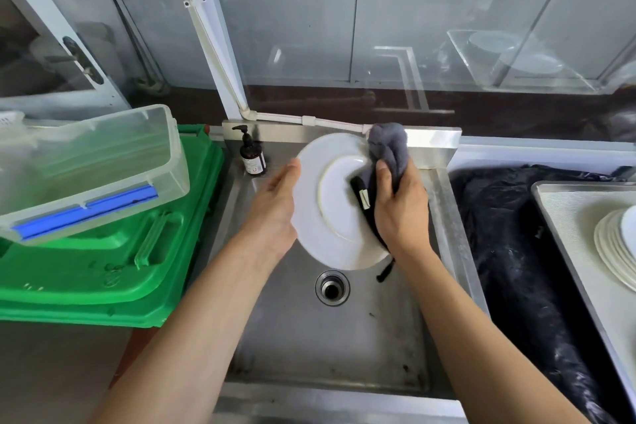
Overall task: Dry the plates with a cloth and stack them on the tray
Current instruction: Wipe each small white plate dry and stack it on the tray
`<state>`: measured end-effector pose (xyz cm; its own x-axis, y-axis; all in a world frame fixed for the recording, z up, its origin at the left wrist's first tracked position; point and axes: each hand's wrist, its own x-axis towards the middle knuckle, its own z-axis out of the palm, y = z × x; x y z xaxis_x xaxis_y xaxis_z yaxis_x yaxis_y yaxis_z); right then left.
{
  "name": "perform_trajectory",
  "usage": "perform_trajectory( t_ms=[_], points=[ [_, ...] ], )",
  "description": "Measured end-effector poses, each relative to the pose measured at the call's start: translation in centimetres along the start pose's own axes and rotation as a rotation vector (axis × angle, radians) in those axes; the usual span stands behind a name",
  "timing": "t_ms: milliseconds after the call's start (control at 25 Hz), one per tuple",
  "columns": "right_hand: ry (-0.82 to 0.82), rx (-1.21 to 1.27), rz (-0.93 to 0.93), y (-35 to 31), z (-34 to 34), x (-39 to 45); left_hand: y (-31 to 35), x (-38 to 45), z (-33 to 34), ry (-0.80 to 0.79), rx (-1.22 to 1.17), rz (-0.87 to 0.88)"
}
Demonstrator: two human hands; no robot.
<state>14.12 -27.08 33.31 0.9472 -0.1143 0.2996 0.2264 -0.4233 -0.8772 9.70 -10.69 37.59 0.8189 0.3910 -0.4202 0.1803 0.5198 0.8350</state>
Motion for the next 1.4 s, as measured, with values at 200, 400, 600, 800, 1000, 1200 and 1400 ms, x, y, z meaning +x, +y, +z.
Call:
perform_trajectory(
  t_ms=[200,400,600,800,1000,1200,1400],
  points=[
    [0.091,0.194,0.15,1.8,0.8,-5.6,0.9,0.9,-0.3,0.021,-0.042,0.008],
    [0.036,0.183,0.019,2.4,2.0,-11.0,1.5,1.1,0.3,-0.001,-0.093,0.051],
    [-0.132,-0.181,-0.566,1.3,3.3,-12.1,0.4,0.8,0.4,0.119,0.028,0.05],
    [-0.218,-0.166,-0.677,3.1,2.0,-12.1,0.5,1.1,-0.6,0.121,-0.088,0.018],
    [0.044,0.136,0.001,3.3,0.6,-10.3,0.9,-0.3,-0.8,-0.035,-0.025,0.04],
    [0.089,0.088,0.121,1.4,-1.4,-3.4,0.1,-2.2,-0.3,-0.147,0.094,-0.037],
    [-0.094,-0.022,-0.208,-1.5,-1.1,-1.7,-1.7,-2.5,0.4,-0.147,0.211,0.009]
  ],
)
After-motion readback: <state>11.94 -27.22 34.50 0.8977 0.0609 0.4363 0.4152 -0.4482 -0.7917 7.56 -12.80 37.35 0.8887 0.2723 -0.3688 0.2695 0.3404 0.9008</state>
